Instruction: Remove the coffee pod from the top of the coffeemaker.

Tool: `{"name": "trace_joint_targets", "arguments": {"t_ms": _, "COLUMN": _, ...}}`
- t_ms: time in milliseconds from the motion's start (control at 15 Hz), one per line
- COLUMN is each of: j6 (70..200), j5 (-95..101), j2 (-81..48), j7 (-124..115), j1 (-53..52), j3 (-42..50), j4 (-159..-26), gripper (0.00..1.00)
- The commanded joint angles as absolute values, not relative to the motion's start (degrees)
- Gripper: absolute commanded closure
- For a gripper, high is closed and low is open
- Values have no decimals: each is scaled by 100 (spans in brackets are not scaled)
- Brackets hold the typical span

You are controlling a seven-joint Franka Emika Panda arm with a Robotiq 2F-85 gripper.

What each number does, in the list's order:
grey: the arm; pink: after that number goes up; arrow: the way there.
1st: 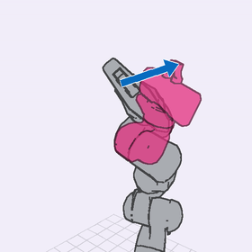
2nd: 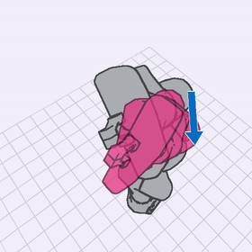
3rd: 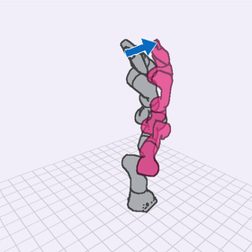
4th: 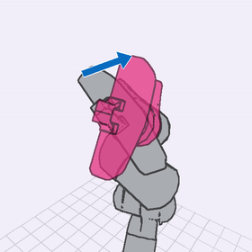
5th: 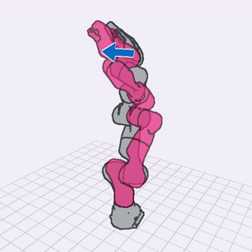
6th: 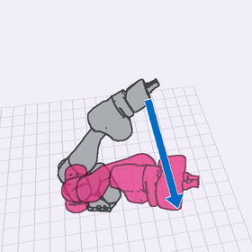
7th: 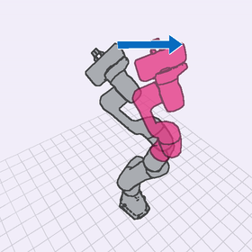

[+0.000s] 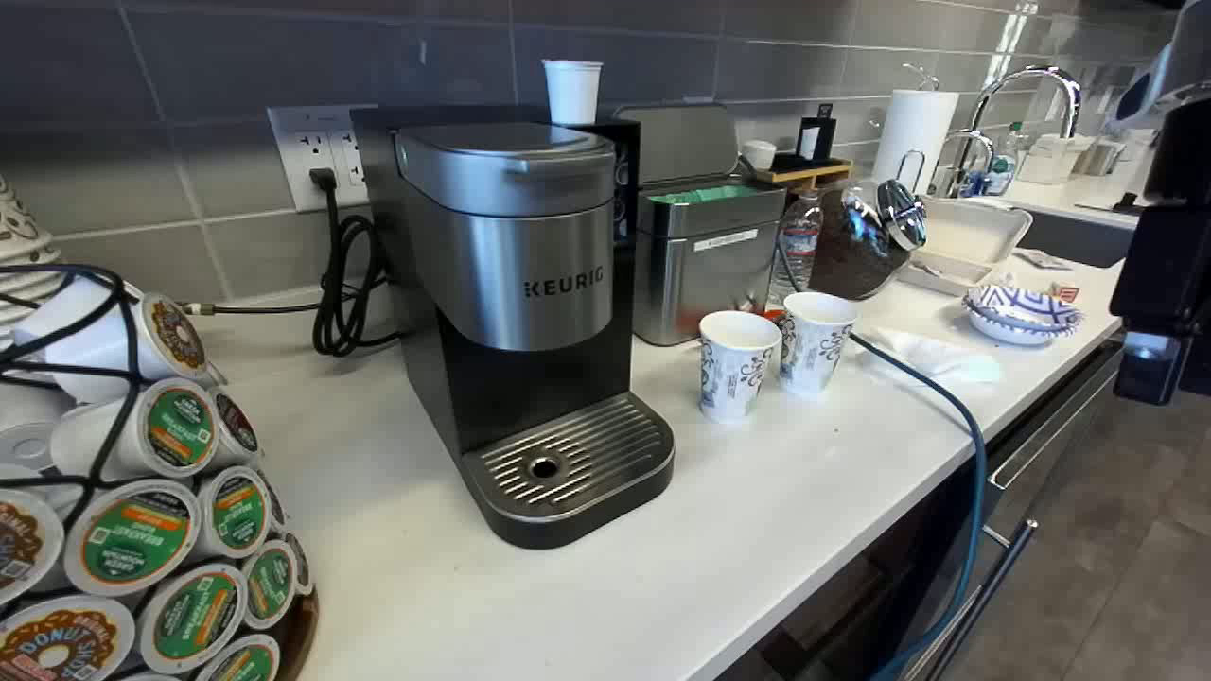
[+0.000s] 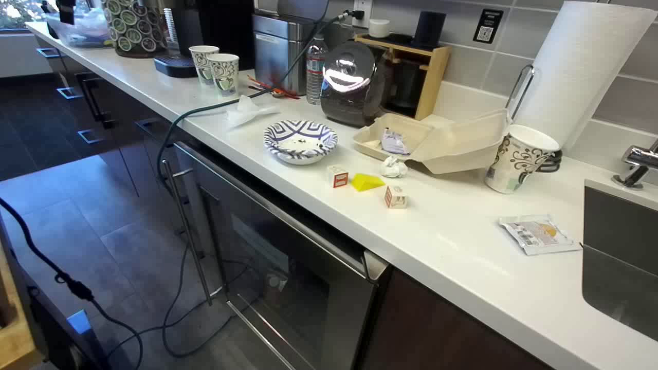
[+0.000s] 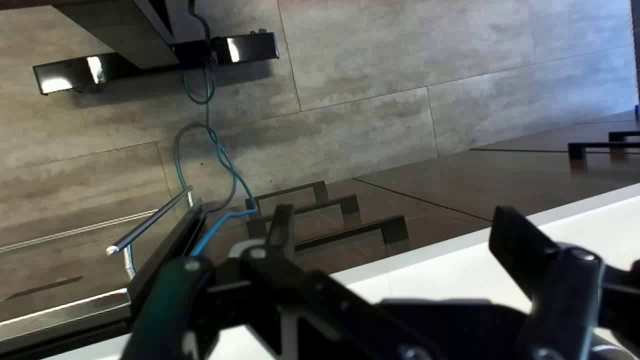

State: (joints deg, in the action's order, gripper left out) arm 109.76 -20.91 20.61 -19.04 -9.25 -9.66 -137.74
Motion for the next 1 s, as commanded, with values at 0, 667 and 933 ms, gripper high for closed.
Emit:
{"name": "trace_joint_targets", "arguments": {"t_ms": 0, "j6": 10963, "j5": -2102, "j2": 2063, "j7": -1893, "j1": -883, "j3": -1003, "j4": -13766, "gripper": 0}}
{"name": "trace_joint_targets", "arguments": {"t_ms": 667, "j6": 12181, "j5": -3065, "j2": 1640, "j7": -2030, "j1": -1161, "j3": -1229, "j4": -13435, "gripper": 0}}
{"name": "trace_joint_targets", "arguments": {"t_ms": 933, "j6": 13909, "j5": -2818, "j2": 980, "j7": -2097, "j1": -1411, "j3": -1764, "j4": -12549, "gripper": 0}}
